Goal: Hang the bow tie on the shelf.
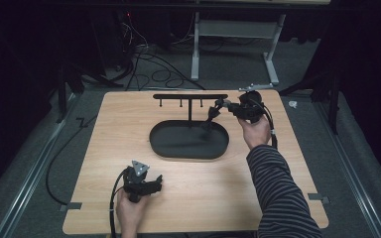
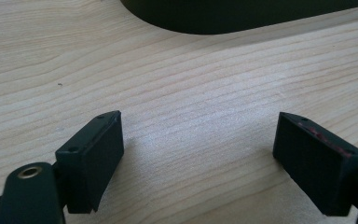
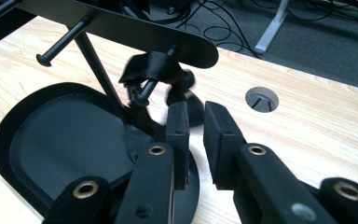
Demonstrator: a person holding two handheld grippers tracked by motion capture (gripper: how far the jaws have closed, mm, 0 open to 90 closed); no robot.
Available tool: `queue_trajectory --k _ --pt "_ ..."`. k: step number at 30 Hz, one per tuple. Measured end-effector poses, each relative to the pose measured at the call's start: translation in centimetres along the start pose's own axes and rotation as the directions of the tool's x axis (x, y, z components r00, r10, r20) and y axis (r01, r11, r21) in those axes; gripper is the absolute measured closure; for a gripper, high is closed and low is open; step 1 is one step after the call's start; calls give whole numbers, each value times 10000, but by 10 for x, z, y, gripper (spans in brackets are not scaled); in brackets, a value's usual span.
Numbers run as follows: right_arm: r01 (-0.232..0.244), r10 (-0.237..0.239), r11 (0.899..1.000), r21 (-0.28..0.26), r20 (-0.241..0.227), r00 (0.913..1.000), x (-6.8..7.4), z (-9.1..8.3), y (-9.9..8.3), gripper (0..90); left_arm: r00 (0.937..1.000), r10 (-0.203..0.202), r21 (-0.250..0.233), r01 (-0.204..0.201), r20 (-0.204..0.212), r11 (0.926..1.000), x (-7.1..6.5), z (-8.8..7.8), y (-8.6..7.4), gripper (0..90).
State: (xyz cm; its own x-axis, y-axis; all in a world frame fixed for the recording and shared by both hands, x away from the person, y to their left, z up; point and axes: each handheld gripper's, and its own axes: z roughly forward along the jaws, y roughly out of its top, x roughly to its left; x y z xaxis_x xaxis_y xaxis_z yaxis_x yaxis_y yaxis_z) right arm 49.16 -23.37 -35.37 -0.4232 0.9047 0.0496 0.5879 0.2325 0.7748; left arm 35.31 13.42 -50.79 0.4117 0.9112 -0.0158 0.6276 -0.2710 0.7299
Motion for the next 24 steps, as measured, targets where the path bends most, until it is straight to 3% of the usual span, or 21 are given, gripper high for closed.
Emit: queue_trajectory --k 24 --pt "-208 209 9997 -124 1 9998 -5 -11 -10 632 10000 0 3 0 1 10000 0 0 0 165"
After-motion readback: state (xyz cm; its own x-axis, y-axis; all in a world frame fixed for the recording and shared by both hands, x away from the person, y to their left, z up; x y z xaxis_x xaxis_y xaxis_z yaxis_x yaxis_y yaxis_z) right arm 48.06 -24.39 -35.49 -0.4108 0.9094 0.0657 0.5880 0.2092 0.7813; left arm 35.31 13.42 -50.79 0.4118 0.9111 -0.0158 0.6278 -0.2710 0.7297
